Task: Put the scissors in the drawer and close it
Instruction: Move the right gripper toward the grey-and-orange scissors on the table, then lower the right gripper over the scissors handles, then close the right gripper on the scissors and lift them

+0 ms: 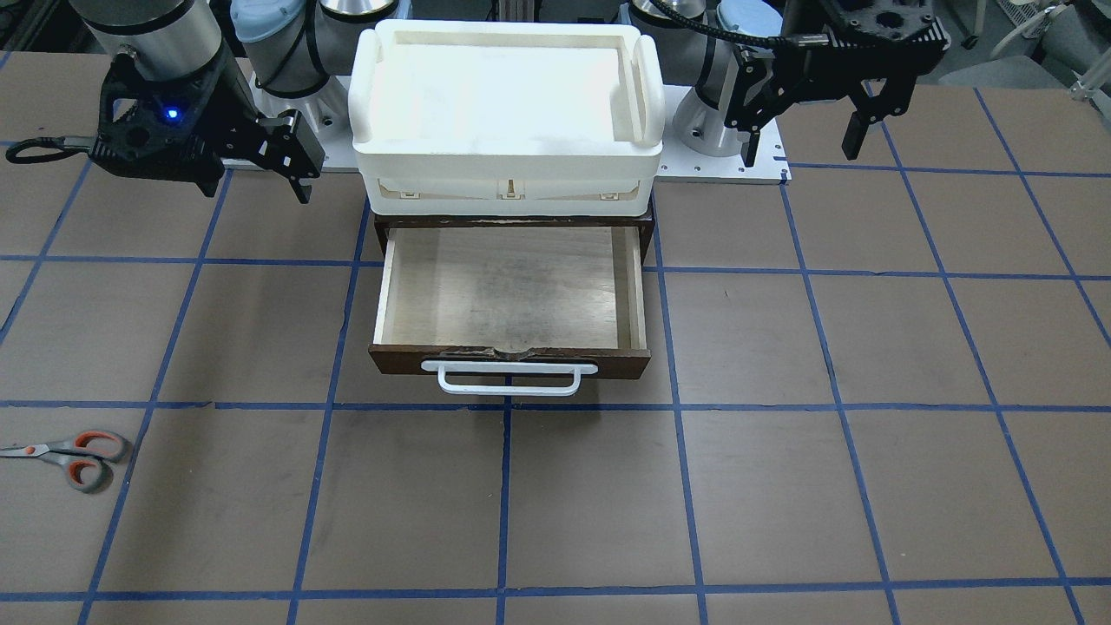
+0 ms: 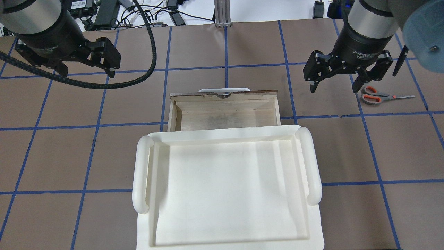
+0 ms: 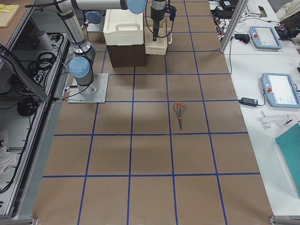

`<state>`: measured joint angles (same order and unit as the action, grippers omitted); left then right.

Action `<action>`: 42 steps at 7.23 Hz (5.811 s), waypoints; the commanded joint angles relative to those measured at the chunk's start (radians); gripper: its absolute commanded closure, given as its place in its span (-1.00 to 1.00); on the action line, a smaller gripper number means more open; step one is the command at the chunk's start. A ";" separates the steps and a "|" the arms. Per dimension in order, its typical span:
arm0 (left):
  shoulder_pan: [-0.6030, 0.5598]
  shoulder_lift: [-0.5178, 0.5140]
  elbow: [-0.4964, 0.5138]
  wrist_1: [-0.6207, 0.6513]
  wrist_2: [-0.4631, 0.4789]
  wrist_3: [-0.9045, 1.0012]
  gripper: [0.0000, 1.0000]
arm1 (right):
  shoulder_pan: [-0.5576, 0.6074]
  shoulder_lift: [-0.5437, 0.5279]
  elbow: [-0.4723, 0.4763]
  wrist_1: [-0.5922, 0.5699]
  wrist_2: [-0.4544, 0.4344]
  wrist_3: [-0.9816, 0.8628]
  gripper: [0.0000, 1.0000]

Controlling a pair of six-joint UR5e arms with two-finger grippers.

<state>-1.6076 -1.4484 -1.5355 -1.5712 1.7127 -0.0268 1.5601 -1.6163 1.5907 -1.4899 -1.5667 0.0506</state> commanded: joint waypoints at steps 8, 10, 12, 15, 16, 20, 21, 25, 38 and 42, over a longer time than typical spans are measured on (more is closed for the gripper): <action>0.000 -0.001 -0.002 -0.001 -0.004 -0.001 -0.96 | -0.096 0.003 -0.002 -0.055 0.002 -0.358 -1.00; 0.000 -0.001 -0.002 -0.001 -0.002 -0.001 -0.99 | -0.225 0.027 -0.002 -0.079 0.002 -0.619 -1.00; 0.000 -0.001 -0.002 -0.001 -0.002 -0.001 -1.00 | -0.339 0.099 0.000 -0.212 -0.001 -1.092 -1.00; 0.000 -0.001 0.000 -0.001 -0.004 -0.001 -1.00 | -0.409 0.215 0.000 -0.366 -0.046 -1.662 -1.00; 0.000 -0.001 0.000 -0.001 -0.004 -0.001 -1.00 | -0.470 0.260 0.000 -0.387 -0.032 -1.787 -1.00; 0.000 -0.001 0.000 -0.001 -0.004 -0.001 -1.00 | -0.525 0.468 0.000 -0.524 -0.001 -2.028 -1.00; 0.000 -0.001 -0.002 -0.001 -0.004 -0.001 -1.00 | -0.525 0.510 0.000 -0.533 -0.001 -2.031 -1.00; 0.000 -0.001 0.000 -0.001 -0.004 -0.001 -1.00 | -0.525 0.607 0.000 -0.621 -0.010 -2.077 -1.00; 0.000 0.000 0.000 -0.001 -0.001 -0.001 -1.00 | -0.503 0.609 -0.017 -0.630 -0.110 -2.082 1.00; 0.000 0.000 0.000 -0.001 -0.001 0.002 -1.00 | -0.451 0.465 -0.021 -0.496 -0.073 -2.057 1.00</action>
<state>-1.6076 -1.4480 -1.5355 -1.5723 1.7119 -0.0258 1.0766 -1.0950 1.5726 -2.0704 -1.6488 -2.0183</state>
